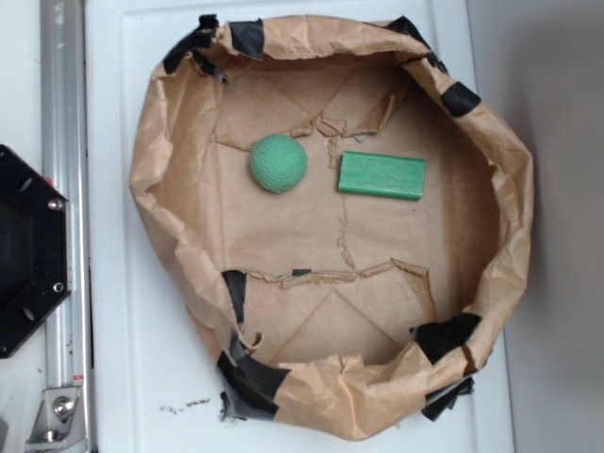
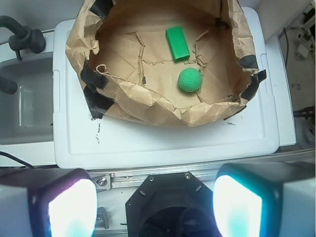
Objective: Grab the green block.
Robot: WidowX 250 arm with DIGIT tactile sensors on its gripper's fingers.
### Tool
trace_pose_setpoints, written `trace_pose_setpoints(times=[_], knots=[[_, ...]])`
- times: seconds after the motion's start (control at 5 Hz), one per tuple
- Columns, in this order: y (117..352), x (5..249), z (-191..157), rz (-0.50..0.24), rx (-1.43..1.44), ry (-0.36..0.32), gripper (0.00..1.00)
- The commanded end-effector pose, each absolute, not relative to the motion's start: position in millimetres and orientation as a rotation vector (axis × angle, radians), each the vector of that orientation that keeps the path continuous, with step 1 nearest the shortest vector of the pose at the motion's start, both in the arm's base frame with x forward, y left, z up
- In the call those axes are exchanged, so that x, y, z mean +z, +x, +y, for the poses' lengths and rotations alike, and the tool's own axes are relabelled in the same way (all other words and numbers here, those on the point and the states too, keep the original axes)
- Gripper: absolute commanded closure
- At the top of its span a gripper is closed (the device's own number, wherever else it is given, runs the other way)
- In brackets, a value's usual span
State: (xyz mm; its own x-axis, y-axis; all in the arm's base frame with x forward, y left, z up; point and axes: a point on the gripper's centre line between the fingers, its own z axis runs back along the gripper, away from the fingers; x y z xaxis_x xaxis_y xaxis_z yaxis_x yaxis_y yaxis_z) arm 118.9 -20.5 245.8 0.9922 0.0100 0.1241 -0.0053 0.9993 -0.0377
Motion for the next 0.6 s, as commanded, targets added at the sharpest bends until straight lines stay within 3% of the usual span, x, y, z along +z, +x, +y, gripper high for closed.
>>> trace_pose_setpoints(times=[0.0, 0.2, 0.4], knots=[[119, 246, -21, -0.125, 0.008, -0.037, 0.0], [167, 219, 9, -0.17, 0.137, -0.199, 0.0], [222, 194, 28, -0.263, 0.018, -0.175, 0.0]])
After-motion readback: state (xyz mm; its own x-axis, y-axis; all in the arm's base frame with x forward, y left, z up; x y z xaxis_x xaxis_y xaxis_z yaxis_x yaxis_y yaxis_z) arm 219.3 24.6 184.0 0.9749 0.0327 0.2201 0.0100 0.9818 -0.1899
